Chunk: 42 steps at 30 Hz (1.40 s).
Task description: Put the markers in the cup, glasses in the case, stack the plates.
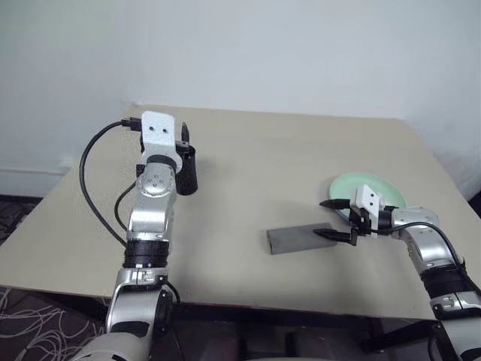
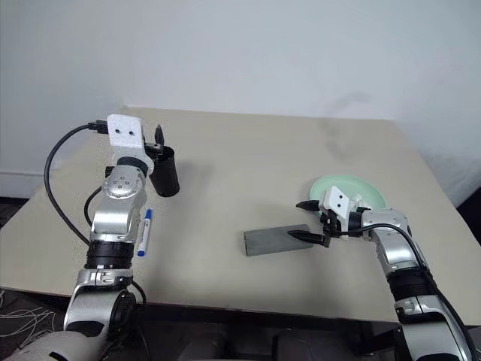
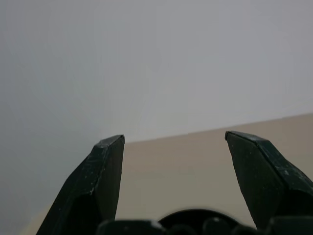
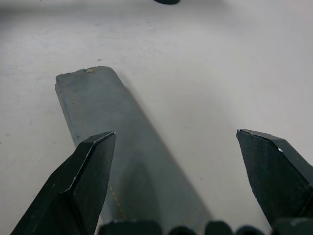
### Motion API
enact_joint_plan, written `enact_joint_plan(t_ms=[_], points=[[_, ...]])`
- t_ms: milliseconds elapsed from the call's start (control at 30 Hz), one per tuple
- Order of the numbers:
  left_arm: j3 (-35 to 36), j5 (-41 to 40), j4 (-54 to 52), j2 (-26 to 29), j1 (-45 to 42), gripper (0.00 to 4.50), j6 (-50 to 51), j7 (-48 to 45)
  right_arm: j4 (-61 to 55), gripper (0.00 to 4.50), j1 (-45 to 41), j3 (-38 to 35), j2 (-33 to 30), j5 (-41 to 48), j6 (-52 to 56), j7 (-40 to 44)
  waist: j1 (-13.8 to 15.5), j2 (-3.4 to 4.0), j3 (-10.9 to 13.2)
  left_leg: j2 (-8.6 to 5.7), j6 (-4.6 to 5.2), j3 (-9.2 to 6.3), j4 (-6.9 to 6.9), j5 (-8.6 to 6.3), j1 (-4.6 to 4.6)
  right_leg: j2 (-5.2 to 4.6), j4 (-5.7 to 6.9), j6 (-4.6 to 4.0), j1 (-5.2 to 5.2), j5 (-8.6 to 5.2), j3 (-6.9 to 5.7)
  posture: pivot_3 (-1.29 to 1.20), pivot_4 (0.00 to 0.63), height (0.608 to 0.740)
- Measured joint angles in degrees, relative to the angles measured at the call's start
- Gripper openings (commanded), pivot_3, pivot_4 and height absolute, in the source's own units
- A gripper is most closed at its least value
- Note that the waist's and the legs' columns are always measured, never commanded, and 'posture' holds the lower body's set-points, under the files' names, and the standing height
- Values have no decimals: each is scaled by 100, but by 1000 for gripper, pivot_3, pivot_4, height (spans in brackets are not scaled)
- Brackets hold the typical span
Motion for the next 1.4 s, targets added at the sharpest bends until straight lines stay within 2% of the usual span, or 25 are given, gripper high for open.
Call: enact_joint_plan(t_ms=[167,300,467,567,733,1100,1400], points=[[162,-30,-1338,-185,193,3467,1956,186,8,4290,1,0,-10,0,-5,16,-2,0,0,4,-1,0,7,0,3,8,0,-1,7,1,1,0,0,739],[507,-111,-2158,-544,193,3467,3628,342,103,4290,-17,8,-7,-4,-18,72,-3,0,1,6,-1,-2,9,-1,34,12,-2,0,40,0,0,0,0,739],[534,-190,-2637,-382,202,3467,4820,170,204,4290,-171,19,-3,-68,-58,126,-23,0,2,8,-20,-2,9,3,46,21,1,-1,49,0,2,0,0,739],[521,-191,-2614,-205,315,3467,5196,75,308,4290,-222,20,-3,-107,-102,180,-27,3,2,8,-26,-3,9,7,52,27,1,-5,51,2,1,0,0,739],[950,-268,-2086,-543,435,3467,5733,21,406,4290,-312,63,73,-157,-142,235,-24,2,3,13,-36,-5,9,13,48,25,1,-9,50,5,2,0,0,739],[822,-300,-1228,-430,558,3467,5851,-213,408,4290,-299,65,92,-159,-177,225,-23,4,3,13,-53,-9,4,17,46,22,1,-11,47,5,1,0,0,739],[887,-295,-1018,-461,581,567,5608,-255,293,4290,-151,32,79,-155,-165,186,-20,7,2,13,-47,-11,4,13,48,19,2,-15,47,8,0,0,0,739]])
